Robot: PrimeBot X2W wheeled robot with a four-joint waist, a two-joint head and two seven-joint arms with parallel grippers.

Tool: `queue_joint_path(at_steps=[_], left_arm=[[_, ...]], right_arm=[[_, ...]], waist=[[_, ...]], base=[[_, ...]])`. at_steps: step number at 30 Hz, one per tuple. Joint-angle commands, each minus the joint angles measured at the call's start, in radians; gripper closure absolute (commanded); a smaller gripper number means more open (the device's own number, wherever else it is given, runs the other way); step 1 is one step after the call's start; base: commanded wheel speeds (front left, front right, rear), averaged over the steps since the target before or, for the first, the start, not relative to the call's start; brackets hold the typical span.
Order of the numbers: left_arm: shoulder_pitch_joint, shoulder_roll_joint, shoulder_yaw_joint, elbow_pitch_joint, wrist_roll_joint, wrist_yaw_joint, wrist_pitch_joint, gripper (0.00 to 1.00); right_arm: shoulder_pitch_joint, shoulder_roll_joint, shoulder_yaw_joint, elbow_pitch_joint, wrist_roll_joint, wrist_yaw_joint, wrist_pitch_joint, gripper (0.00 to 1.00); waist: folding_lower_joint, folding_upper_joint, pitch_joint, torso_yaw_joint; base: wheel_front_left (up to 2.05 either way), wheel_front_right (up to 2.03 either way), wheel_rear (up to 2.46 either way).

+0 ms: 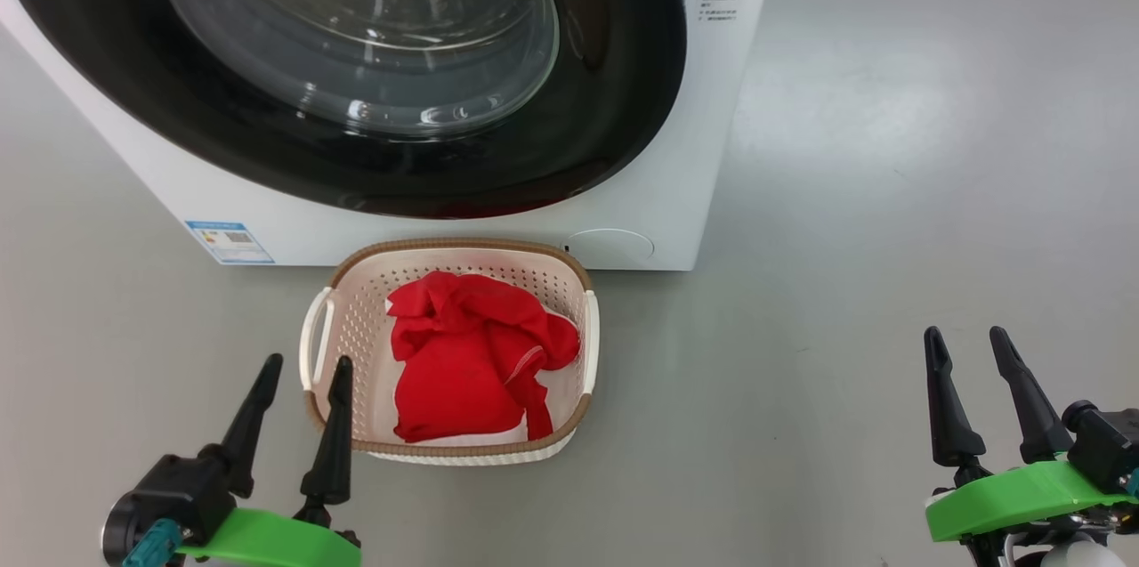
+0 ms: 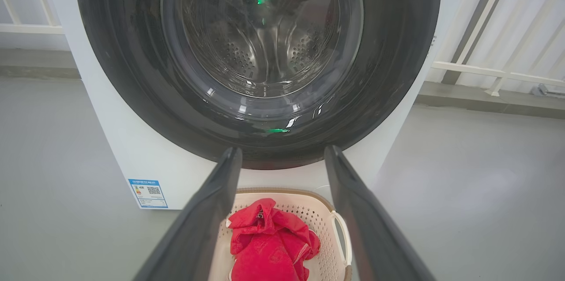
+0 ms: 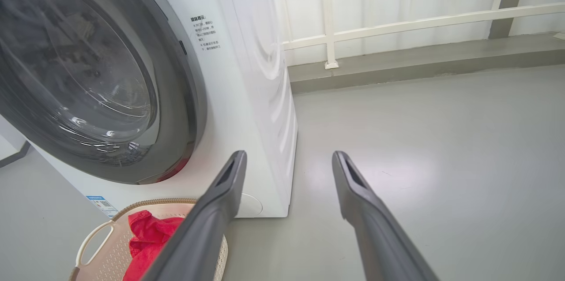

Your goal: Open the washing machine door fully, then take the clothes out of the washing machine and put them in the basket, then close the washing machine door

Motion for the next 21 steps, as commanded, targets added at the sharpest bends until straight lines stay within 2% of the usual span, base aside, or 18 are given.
queue_joint_path(at_steps=[1,21], left_arm=[[0.003,0.025,0.039,-0.03,0.012,-0.006,-0.005,0.0],[0.035,0.02,0.058,-0.055,0.043,-0.006,-0.005,0.0]], right_arm=[[0.013,-0.005,0.014,-0.027,0.006,-0.001,-0.006,0.0],[0.045,0.0,-0.022,-0.049,0.006,-0.001,-0.006,0.0]], waist=[[0.0,0.0,-0.003,-0.005],[0.0,0.0,-0.02,-0.019]], base=[[0.0,0.0,0.0],[0.0,0.0,0.0]])
